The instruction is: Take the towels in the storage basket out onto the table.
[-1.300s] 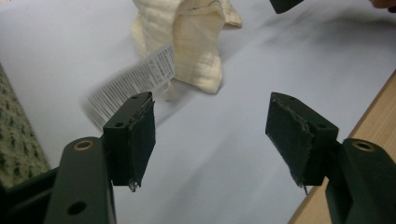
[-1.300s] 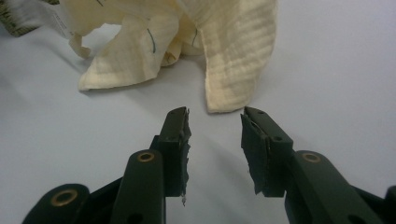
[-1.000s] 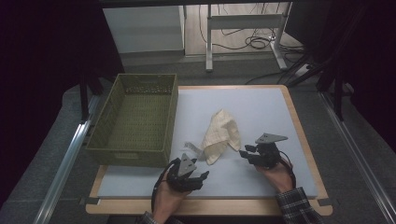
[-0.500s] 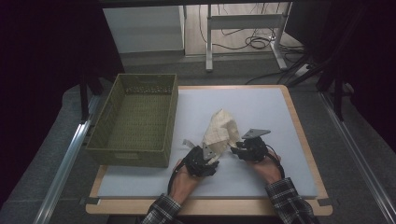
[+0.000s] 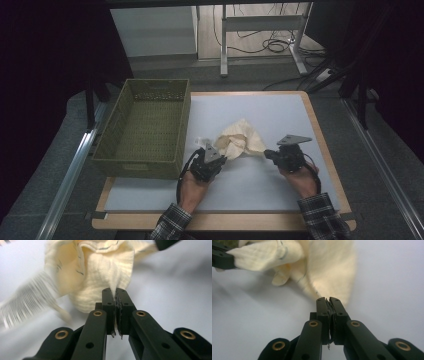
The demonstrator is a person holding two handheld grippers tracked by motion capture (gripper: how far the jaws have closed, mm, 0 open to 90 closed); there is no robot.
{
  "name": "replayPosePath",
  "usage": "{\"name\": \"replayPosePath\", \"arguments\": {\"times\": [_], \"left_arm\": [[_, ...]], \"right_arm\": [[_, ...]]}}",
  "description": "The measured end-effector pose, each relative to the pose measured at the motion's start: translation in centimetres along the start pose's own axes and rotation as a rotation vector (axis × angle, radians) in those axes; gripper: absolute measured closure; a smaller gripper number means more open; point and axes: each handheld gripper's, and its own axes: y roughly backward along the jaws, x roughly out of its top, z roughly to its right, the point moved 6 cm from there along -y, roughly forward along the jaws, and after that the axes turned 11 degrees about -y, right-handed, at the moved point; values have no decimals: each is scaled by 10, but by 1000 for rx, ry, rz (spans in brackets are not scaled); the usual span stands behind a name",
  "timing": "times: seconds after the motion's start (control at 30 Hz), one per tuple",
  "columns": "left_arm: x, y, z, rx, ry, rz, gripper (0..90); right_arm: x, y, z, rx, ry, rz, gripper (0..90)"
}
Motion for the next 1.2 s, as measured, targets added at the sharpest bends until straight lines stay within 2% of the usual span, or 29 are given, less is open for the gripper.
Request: {"name": "replayPosePath", "arguments": {"times": [0.1, 0.2, 0.33, 0.43, 0.47, 0.5, 0.6, 0.67, 0.7, 0.73, 0.83, 0.93, 1.2], "left_arm": [[4, 6, -9, 25, 16, 6, 865], [1, 7, -12, 26, 39, -6, 865], [-11, 7, -5, -7, 58, -25, 864], [-21, 8, 2, -45, 76, -46, 863], [-26, 9, 5, -58, 82, -55, 863], [-31, 9, 9, -71, 87, -66, 863], [-44, 9, 16, -112, 105, -94, 853], [-48, 8, 18, -126, 116, -104, 777], [-48, 9, 17, -123, 113, -100, 708], [-47, 10, 17, -122, 109, -96, 678], [-42, 14, 15, -110, 97, -87, 581], [-39, 16, 15, -102, 81, -80, 533], [-53, 3, 15, -67, 67, -136, 416]], "right_arm": [[4, 25, 13, -13, -35, 33, 872], [2, 48, 27, -42, -59, 54, 871], [-13, 68, 42, -69, -91, 53, 871], [-35, 73, 49, -75, -107, 21, 869], [-50, 73, 51, -75, -123, -1, 867], [-50, 73, 51, -75, -123, -1, 867], [-69, 72, 56, -70, -152, -32, 864], [-77, 71, 57, -55, -169, -40, 832], [-78, 71, 58, -58, -167, -37, 775], [-77, 72, 57, -65, -163, -28, 735], [-67, 73, 51, -57, -148, -2, 684], [-54, 68, 37, -22, -112, 10, 670], [-25, 31, -15, 100, -16, 6, 643]]}}
